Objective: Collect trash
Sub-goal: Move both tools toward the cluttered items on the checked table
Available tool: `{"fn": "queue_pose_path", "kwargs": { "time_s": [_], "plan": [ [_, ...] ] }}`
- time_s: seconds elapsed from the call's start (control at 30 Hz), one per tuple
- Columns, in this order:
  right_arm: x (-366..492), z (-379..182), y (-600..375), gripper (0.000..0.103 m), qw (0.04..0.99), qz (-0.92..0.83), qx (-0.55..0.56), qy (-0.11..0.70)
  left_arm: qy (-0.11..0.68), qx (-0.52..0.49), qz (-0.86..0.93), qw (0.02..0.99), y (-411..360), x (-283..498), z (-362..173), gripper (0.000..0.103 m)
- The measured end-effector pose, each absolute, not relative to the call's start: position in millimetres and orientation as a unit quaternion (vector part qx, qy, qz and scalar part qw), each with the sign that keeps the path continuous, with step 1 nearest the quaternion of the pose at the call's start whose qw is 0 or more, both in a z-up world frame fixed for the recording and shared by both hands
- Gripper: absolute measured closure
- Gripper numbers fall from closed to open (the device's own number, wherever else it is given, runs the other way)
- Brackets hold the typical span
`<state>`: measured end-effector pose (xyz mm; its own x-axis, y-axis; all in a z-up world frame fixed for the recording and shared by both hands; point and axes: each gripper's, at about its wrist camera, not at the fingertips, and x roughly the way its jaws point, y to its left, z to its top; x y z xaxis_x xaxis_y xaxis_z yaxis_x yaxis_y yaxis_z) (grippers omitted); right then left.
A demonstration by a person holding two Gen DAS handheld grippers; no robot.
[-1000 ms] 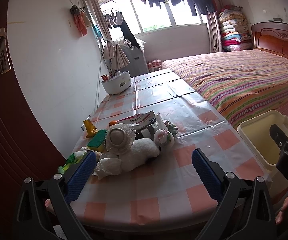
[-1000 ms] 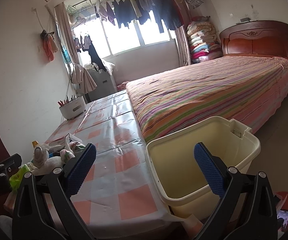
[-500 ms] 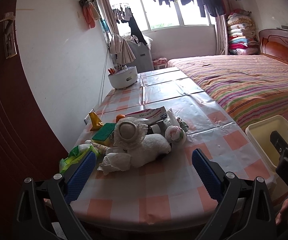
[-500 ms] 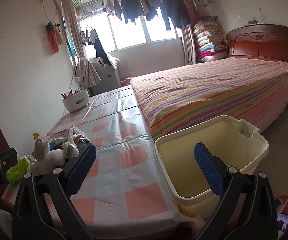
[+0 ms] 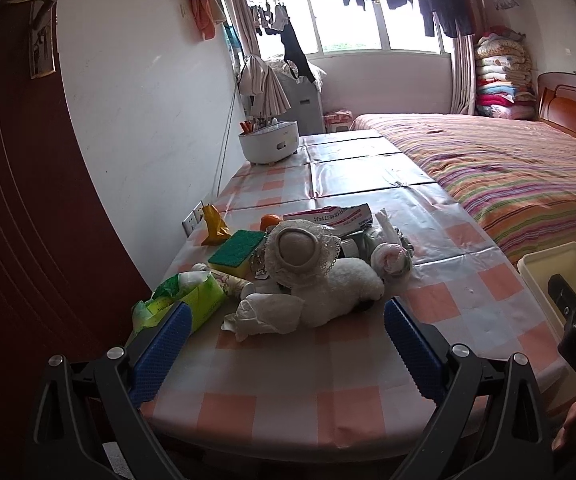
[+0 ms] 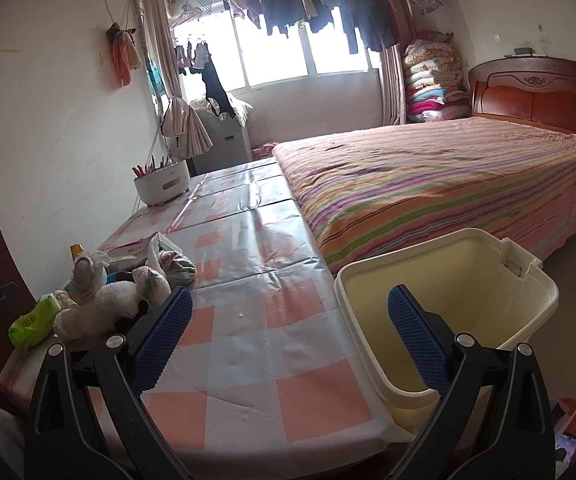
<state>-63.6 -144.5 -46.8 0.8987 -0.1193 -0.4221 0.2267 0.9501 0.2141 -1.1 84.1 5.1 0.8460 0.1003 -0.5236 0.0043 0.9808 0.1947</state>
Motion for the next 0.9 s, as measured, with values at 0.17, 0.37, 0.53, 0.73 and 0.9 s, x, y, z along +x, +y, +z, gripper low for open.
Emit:
{"fn": "queue_pose_path", "kwargs": {
  "time_s": [0.17, 0.37, 0.53, 0.73, 0.9],
  "plan": [
    [-60, -47, -136, 0.006, 0.967, -0.081, 0.121, 0.209, 0.275, 0.088, 0.024, 0.957, 87, -2, 3, 0.009],
    [-55, -49, -137, 0.006, 0.964, -0.076, 0.128, 0.219, 0.281, 0.095, 0.021, 0.955, 81, 4, -1, 0.009],
    [-59, -47, -137, 0.006, 0.966, -0.083, 0.121, 0.211, 0.284, 0.104, 0.026, 0.953, 77, 7, -5, 0.009],
    [-61, -45, -134, 0.006, 0.968, -0.078, 0.12, 0.205, 0.275, 0.119, 0.036, 0.953, 73, 5, -6, 0.009],
    [-59, -42, -124, 0.006, 0.971, -0.067, 0.109, 0.2, 0.274, 0.115, 0.041, 0.954, 80, 3, -4, 0.009]
  ]
}}
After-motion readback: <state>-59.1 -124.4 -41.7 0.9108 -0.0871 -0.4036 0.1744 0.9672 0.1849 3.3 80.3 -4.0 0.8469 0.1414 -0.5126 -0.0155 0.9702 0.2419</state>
